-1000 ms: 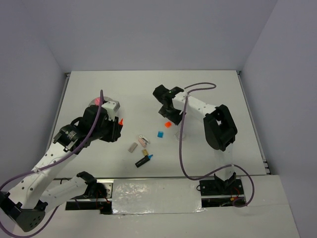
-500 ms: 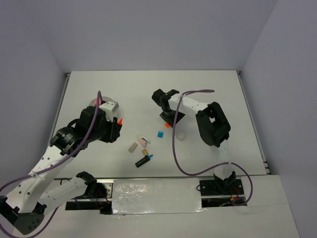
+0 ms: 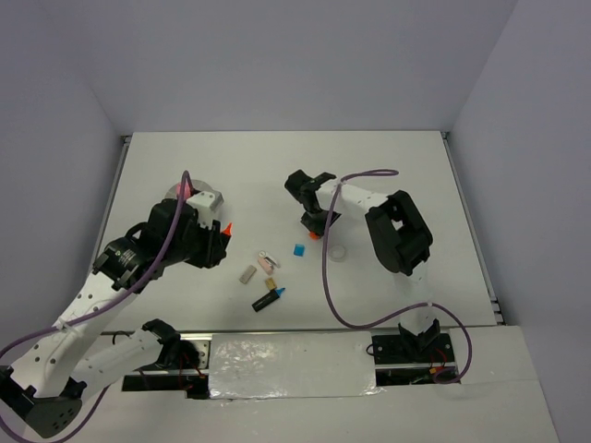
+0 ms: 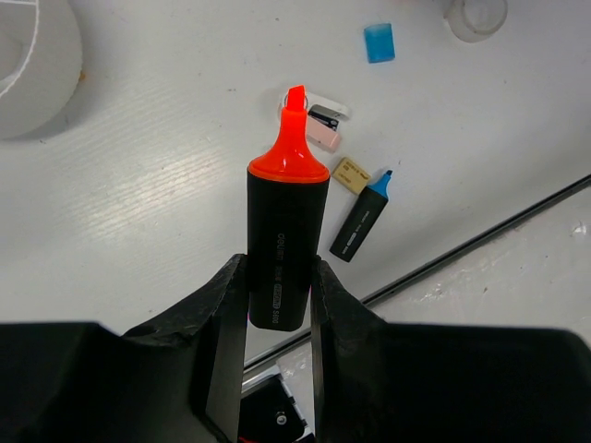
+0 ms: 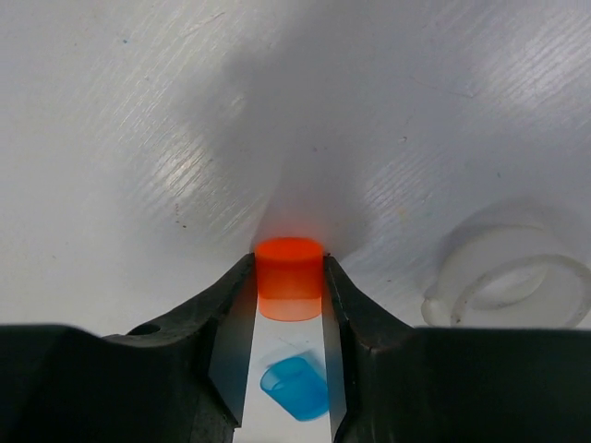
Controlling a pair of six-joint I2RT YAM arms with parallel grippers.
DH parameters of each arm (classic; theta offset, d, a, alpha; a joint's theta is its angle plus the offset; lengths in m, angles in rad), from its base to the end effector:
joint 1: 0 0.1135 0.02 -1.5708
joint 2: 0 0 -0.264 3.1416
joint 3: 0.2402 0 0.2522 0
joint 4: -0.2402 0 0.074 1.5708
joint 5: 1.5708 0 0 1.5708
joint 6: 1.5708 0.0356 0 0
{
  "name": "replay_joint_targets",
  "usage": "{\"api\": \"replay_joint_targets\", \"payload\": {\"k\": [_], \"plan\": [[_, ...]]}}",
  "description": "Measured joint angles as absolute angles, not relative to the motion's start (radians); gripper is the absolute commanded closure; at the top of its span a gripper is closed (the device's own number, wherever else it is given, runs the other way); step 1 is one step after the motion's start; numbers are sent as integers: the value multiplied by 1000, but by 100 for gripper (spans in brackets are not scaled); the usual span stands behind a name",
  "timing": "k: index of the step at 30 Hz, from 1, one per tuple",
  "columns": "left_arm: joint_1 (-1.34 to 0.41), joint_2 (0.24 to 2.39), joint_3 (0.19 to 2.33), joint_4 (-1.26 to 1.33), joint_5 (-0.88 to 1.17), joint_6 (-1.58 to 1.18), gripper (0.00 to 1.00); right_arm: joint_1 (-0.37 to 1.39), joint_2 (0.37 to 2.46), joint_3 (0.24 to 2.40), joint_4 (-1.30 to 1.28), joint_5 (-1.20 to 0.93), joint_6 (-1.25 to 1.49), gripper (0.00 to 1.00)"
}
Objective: Sort the stationery into containers
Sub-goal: Close the pen cap on the pen.
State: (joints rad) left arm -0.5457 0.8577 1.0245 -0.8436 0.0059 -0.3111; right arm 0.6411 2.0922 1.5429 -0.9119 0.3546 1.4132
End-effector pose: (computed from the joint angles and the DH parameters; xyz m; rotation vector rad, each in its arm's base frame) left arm 0.1404 -0.0855 0.3444 0.2712 2.2735 -0.4621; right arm 0.3308 0.2314 0.1590 1.0719 2.5646 -0.1271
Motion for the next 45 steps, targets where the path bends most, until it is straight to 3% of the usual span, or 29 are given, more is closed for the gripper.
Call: {"api": "replay_joint_targets", "payload": {"k": [7, 11, 15, 18, 23, 27, 34, 45], "plan": [[-546, 870, 1035, -832, 113, -315, 100, 636, 1998, 1457, -698, 325, 1155, 78], [-546, 875, 1045, -725, 289, -353, 100, 623, 1766, 1414, -522, 198, 916, 77], [-546, 870, 1026, -459, 535, -494, 100, 612, 1445, 1407, -274, -17, 720, 77], [-546, 865, 968, -121, 713, -683, 100, 604, 1259, 1393, -52, -205, 665, 76], [-546, 899, 902, 395, 898, -987, 100, 601, 1198, 1365, 321, -555, 700, 76], [-546, 943, 902, 593, 969, -1108, 100, 601, 1261, 1341, 469, -732, 764, 75], [-546, 947, 908, 567, 983, -1095, 100, 599, 1321, 1310, 474, -882, 796, 75], [-546, 949, 970, 238, 907, -861, 100, 598, 1275, 1311, 414, -893, 767, 74]]}}
